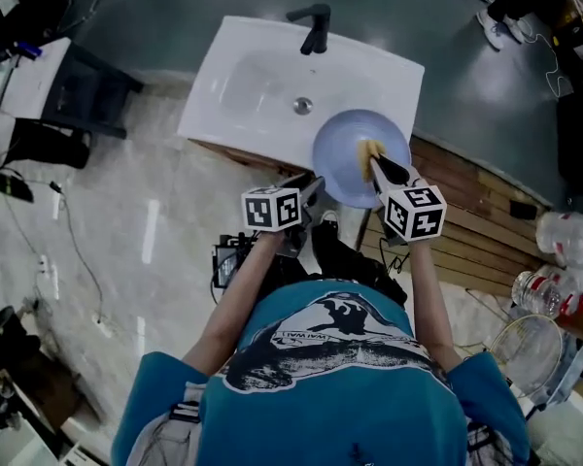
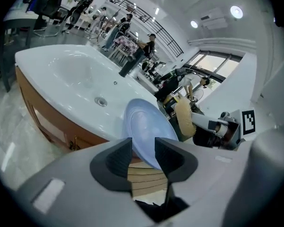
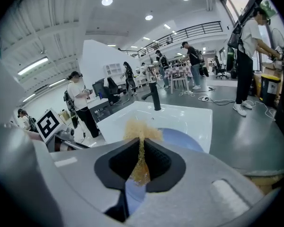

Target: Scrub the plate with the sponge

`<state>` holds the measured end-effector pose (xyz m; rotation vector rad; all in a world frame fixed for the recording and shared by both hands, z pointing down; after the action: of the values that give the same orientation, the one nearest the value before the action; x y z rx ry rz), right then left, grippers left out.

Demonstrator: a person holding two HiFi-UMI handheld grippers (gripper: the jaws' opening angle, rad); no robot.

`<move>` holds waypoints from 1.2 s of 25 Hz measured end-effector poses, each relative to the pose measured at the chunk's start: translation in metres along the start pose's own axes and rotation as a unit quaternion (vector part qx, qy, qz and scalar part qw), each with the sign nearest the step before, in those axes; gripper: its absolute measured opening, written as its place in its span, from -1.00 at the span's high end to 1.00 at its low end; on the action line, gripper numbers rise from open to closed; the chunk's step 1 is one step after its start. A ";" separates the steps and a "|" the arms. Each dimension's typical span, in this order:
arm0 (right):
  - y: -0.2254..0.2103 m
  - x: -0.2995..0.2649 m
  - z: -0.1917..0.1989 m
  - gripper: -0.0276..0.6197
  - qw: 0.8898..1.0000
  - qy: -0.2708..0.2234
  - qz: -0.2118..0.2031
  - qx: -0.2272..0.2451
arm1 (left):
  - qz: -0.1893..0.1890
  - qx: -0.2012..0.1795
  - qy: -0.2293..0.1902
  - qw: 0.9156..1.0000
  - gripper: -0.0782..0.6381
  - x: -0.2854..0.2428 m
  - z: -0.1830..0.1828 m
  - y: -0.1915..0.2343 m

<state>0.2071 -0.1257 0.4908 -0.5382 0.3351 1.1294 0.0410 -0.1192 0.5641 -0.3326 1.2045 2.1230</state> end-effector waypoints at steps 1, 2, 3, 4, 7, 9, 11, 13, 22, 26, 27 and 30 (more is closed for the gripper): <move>-0.002 -0.007 -0.001 0.82 1.000 0.007 -0.006 0.008 | 0.001 0.012 0.001 1.000 0.33 -0.004 0.002 0.002; -0.003 -0.015 -0.002 0.82 1.000 0.014 -0.012 0.016 | 0.000 0.023 0.000 1.000 0.33 -0.006 0.004 0.004; -0.004 -0.022 -0.003 0.82 0.999 0.021 -0.019 0.025 | -0.001 0.033 -0.001 0.999 0.34 -0.009 0.006 0.006; -0.005 -0.029 -0.004 0.82 0.999 0.029 -0.025 0.035 | -0.003 0.042 -0.003 0.999 0.36 -0.010 0.007 0.007; -0.005 -0.049 -0.006 0.82 0.996 0.052 -0.039 0.068 | -0.010 0.061 -0.007 0.998 0.43 -0.014 0.010 0.011; -0.004 -0.061 -0.005 0.82 0.992 0.068 -0.047 0.092 | -0.016 0.068 -0.008 0.998 0.44 -0.015 0.013 0.014; -0.001 -0.074 -0.002 0.82 0.988 0.086 -0.056 0.115 | -0.013 0.079 -0.008 0.997 0.43 -0.017 0.016 0.016; 0.002 -0.086 0.003 0.82 0.983 0.103 -0.063 0.135 | -0.002 0.095 -0.008 0.995 0.39 -0.019 0.018 0.014; 0.021 -0.116 0.037 0.82 0.965 0.166 -0.099 0.176 | 0.012 0.126 -0.012 0.992 0.55 -0.028 0.018 0.017; 0.025 -0.120 0.049 0.82 0.965 0.167 -0.102 0.178 | 0.008 0.105 0.003 0.994 0.54 -0.028 0.018 0.015; 0.025 -0.120 0.050 0.82 0.965 0.164 -0.102 0.177 | 0.003 0.098 0.006 0.995 0.53 -0.028 0.018 0.014; 0.025 -0.121 0.050 0.82 0.966 0.161 -0.104 0.174 | -0.012 0.101 0.009 0.995 0.55 -0.027 0.016 0.014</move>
<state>0.1358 -0.1815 0.5879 -0.4322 0.7281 0.7559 0.0538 -0.1220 0.5963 -0.2744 1.4049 1.9609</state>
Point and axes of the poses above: the fingertips, and each gripper's own axes: x backward along the fingers, y to its left, z out of its underside, the point moved 4 cm from there along x, backward along the fingers, and after that the axes turned 3 degrees about -y, right-handed, at the moved point
